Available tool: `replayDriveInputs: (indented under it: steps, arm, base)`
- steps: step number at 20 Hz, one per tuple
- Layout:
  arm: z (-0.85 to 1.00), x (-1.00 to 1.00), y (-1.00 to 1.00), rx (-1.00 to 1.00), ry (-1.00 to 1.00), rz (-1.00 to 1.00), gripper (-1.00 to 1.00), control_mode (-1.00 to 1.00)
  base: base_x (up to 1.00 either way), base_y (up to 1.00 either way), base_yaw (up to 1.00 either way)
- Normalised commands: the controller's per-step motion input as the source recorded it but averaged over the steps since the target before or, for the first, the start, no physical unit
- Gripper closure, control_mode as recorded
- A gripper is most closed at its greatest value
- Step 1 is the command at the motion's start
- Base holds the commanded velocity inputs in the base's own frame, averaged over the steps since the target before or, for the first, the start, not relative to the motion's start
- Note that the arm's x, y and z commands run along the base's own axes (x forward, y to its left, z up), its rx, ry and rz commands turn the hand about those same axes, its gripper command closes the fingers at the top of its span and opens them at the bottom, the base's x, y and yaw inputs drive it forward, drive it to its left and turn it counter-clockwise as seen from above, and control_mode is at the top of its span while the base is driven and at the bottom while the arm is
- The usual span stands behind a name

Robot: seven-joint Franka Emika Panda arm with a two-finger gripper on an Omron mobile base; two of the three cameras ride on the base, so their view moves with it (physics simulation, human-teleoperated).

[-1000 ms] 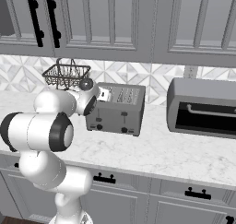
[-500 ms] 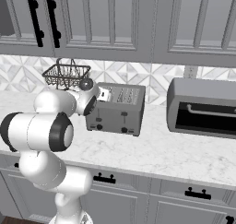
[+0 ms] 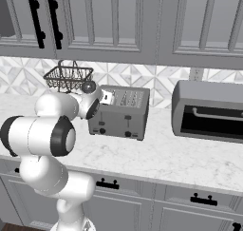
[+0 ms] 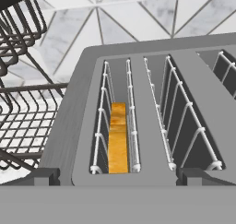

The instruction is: Start the toaster. Once the lever pops up, take the bread to the plate on the dining counter.

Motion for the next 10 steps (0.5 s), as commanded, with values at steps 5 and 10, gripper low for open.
replayDriveInputs:
  steps: [5,10]
  arm:
    - [0.0,0.0,0.0,0.0,0.0,0.0,-1.0,-1.0]
    - [0.0,0.0,0.0,0.0,0.0,0.0,-1.0,-1.0]
  base:
    - [0.0,0.0,0.0]
    - [0.0,0.0,0.0]
